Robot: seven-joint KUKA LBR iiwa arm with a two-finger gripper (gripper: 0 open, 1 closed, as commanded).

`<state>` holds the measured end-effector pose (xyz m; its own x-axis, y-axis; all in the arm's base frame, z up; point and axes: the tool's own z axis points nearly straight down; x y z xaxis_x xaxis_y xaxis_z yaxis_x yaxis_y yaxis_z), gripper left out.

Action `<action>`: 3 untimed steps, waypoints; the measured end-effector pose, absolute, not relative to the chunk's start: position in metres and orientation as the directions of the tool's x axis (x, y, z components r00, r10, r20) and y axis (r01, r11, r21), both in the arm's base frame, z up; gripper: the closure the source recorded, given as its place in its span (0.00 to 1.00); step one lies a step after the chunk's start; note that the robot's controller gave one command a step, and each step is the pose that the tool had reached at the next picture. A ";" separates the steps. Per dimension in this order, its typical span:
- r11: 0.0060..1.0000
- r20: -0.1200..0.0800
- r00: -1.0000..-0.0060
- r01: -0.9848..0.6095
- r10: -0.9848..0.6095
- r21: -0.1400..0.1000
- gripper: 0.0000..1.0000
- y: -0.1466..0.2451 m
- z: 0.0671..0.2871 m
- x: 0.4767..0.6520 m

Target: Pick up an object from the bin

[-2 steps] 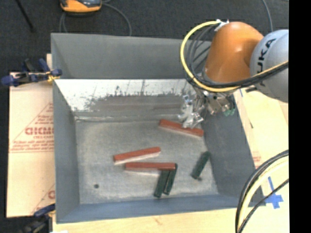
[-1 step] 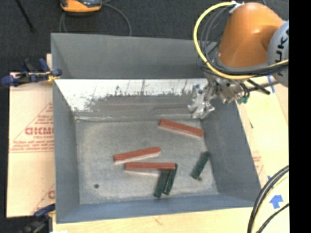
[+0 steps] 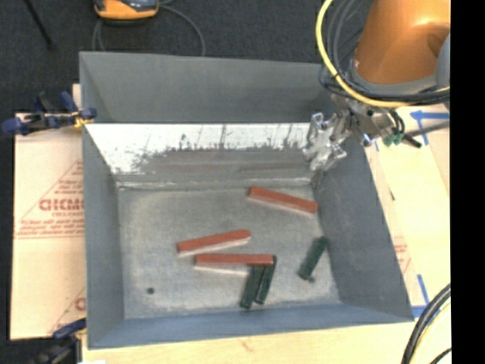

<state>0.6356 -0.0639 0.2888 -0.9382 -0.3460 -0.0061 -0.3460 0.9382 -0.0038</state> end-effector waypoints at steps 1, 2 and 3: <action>0.917 -0.005 -0.917 -0.399 -0.399 -0.002 0.00 -0.057 0.229 0.633; 0.917 -0.005 -0.917 -0.399 -0.399 -0.002 0.00 -0.057 0.229 0.633; 0.799 -0.005 -0.799 -0.601 -0.601 -0.005 1.00 -0.050 0.104 0.627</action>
Offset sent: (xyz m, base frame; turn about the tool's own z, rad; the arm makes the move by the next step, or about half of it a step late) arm 0.0000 0.0000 0.0000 0.0000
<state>0.6266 -0.0503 0.1042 -0.7989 -0.6015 -0.0052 -0.6015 0.7989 -0.0051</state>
